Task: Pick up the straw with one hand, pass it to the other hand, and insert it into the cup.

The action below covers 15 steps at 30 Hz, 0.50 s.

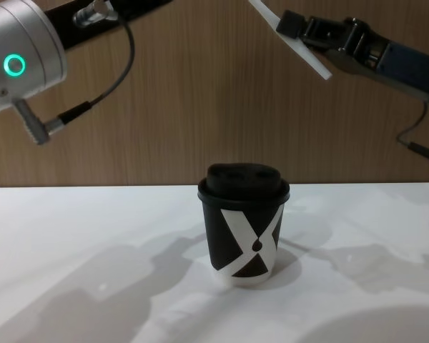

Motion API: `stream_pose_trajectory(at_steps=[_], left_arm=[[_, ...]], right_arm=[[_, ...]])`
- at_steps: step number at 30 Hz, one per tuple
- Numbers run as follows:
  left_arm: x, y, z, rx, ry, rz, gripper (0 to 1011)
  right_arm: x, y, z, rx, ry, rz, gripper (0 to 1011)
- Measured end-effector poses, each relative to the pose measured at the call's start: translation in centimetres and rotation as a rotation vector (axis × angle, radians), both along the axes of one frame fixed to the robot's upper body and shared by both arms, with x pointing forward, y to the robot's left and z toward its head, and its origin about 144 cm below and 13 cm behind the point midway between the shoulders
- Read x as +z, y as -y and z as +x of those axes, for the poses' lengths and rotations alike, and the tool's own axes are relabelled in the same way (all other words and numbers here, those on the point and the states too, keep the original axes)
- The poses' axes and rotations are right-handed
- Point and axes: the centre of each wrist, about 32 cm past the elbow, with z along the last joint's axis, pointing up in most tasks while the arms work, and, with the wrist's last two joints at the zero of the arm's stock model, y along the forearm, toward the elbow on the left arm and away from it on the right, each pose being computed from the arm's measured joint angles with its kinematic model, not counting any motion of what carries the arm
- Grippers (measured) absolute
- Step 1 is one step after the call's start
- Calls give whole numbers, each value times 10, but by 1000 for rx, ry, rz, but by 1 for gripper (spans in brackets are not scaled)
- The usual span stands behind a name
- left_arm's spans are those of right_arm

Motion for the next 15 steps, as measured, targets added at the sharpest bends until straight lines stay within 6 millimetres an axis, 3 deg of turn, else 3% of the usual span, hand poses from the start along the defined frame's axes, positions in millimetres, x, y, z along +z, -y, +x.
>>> stream_pose_trajectory(at_steps=[15], left_arm=[[-7,7,18,-117,-105,-120,1003]], right_arm=[[0,0,0,0,0,0,6]])
